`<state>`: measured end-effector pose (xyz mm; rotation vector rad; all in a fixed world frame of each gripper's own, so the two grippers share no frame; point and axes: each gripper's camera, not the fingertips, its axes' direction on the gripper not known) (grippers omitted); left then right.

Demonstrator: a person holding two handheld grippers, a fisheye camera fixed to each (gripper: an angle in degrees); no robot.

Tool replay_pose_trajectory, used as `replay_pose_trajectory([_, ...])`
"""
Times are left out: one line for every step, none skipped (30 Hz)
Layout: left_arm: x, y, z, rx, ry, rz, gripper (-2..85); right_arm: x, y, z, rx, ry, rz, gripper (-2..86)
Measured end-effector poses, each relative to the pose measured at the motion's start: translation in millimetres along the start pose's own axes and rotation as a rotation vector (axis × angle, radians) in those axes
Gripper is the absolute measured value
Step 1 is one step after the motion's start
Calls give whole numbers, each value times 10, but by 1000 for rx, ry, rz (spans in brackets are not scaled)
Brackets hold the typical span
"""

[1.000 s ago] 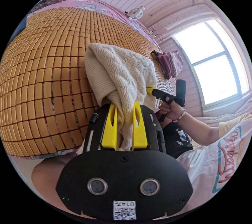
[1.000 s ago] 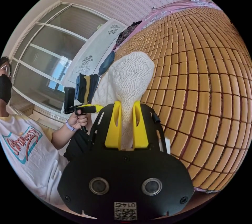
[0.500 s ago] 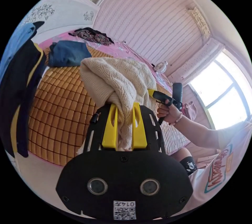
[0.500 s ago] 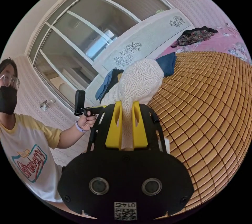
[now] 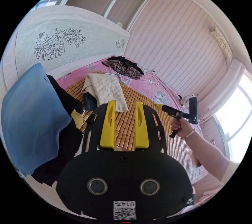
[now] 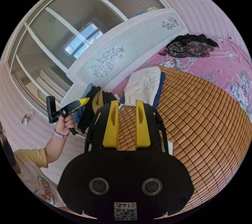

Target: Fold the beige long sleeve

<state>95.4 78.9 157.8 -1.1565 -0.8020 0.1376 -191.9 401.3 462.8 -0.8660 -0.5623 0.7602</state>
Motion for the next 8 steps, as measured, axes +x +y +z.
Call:
replay_pose_trajectory([134, 257, -118, 13, 26, 45, 91, -135, 461, -151, -51, 58, -83, 92])
replay_pose_trajectory([276, 548, -233, 12, 54, 85, 74, -288, 1011, -346, -104, 113, -165, 88])
replay_pose_trajectory([352, 698, -291, 13, 63, 102, 64, -361, 1308, -456, -136, 143, -187, 85])
replay_pose_trajectory([523, 990, -403, -4, 84, 139, 41, -498, 1924, -704, -199, 209, -202, 80])
replay_pose_trajectory([729, 1262, -518, -35, 105, 196, 16, -634, 2537, -998, -250, 293, -158, 75])
replay_pose_trajectory([836, 1391, -580, -49, 109, 220, 10, -715, 2833, -1163, -268, 334, -132, 73])
replay_pose_trajectory([1054, 1636, -709, -68, 113, 253, -1, -915, 3387, -1517, -292, 424, -69, 69])
replay_pose_trajectory([1273, 1857, -833, -80, 128, 276, -5, -1152, 3883, -1897, -289, 521, 9, 65])
